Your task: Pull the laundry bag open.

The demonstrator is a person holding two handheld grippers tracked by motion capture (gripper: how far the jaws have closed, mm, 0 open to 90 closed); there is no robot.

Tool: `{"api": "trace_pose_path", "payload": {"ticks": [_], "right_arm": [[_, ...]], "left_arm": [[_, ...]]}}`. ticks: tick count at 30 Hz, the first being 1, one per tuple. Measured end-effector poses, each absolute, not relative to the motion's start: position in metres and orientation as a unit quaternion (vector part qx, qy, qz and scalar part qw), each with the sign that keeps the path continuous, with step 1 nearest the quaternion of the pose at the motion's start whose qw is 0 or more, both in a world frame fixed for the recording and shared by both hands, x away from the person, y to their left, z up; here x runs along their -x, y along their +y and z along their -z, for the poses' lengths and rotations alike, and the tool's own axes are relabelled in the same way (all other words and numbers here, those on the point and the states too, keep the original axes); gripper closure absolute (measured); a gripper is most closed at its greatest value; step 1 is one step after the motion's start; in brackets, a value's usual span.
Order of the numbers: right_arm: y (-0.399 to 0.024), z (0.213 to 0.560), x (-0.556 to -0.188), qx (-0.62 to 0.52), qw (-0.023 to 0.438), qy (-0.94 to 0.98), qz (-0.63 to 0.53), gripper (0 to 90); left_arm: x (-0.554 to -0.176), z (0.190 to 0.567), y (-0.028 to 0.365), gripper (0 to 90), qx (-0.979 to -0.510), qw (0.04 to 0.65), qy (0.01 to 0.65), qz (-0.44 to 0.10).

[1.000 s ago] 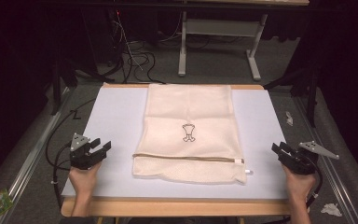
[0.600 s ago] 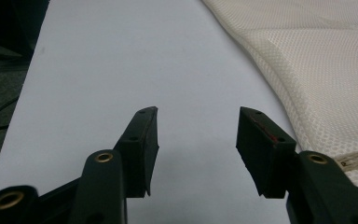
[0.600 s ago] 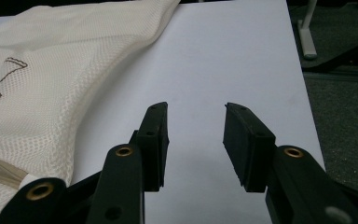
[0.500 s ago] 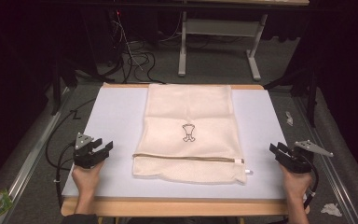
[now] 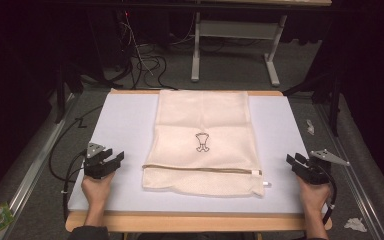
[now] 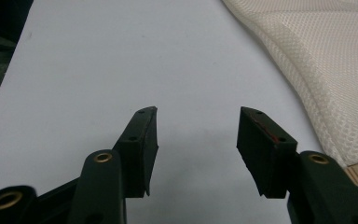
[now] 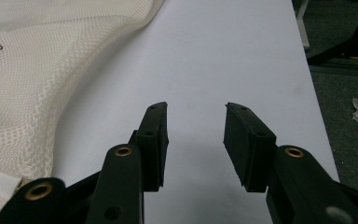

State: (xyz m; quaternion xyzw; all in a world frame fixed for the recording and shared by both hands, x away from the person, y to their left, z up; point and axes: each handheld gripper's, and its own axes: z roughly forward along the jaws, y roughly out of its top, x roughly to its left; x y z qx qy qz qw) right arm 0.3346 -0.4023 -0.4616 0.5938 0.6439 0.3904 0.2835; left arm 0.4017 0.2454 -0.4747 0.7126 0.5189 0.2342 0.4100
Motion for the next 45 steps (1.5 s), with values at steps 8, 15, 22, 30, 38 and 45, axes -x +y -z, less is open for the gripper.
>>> {"api": "trace_pose_path", "payload": {"ticks": [8, 15, 22, 30, 38, 45], "right_arm": [[-0.401, 0.464, -0.336, -0.595, 0.286, 0.645, -0.386, 59.9], [-0.399, 0.467, -0.338, -0.6, 0.284, 0.644, -0.381, 59.1], [-0.397, 0.47, -0.34, -0.598, 0.285, 0.646, -0.378, 58.6], [-0.394, 0.473, -0.339, -0.599, 0.286, 0.649, -0.371, 57.0], [-0.391, 0.474, -0.339, -0.595, 0.295, 0.655, -0.361, 54.2], [-0.388, 0.475, -0.34, -0.595, 0.3, 0.662, -0.343, 51.4]], "left_arm": [[-0.405, 0.479, 0.243, 47.7, -0.714, 0.402, 0.521, -0.24], [-0.406, 0.481, 0.241, 47.6, -0.718, 0.393, 0.519, -0.244], [-0.407, 0.482, 0.24, 47.2, -0.718, 0.391, 0.52, -0.247], [-0.407, 0.483, 0.239, 46.0, -0.721, 0.388, 0.518, -0.248], [-0.406, 0.484, 0.237, 44.2, -0.726, 0.382, 0.513, -0.253], [-0.406, 0.485, 0.232, 41.9, -0.737, 0.367, 0.506, -0.259]]}}
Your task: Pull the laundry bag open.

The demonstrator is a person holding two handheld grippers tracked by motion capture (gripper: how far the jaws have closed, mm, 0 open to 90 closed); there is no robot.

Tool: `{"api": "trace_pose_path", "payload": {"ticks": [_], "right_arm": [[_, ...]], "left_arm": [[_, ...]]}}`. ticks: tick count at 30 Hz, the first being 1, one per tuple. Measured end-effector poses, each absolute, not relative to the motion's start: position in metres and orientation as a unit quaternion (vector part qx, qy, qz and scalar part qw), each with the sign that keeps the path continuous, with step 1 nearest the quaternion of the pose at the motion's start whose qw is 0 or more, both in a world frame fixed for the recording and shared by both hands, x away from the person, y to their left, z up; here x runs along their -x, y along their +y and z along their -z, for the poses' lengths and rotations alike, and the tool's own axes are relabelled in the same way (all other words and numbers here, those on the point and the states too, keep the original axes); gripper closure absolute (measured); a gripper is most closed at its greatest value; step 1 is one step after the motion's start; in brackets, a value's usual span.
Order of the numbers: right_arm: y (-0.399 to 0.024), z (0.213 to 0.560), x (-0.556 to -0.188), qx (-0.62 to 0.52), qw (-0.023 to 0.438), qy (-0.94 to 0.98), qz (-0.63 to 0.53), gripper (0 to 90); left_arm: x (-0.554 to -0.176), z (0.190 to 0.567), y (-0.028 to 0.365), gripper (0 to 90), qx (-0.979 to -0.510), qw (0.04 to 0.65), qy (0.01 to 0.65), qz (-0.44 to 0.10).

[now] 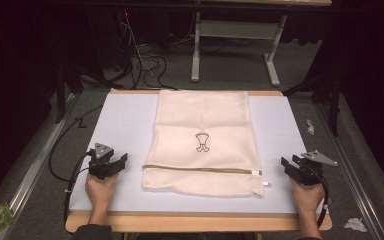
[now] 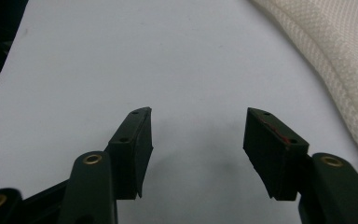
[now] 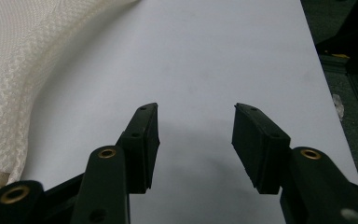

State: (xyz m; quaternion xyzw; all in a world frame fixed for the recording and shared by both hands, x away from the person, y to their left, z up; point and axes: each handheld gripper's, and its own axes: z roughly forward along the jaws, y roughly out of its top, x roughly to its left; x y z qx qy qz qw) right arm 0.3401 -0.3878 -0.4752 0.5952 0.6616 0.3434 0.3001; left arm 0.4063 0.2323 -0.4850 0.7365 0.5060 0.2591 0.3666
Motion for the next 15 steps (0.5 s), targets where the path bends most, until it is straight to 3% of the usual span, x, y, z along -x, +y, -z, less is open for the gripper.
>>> {"api": "trace_pose_path", "payload": {"ticks": [15], "right_arm": [[-0.3873, 0.4764, -0.3441, -0.603, 0.289, 0.667, -0.328, 47.5]], "left_arm": [[-0.4071, 0.4858, 0.2283, 40.6, -0.747, 0.353, 0.5, -0.261]]}}
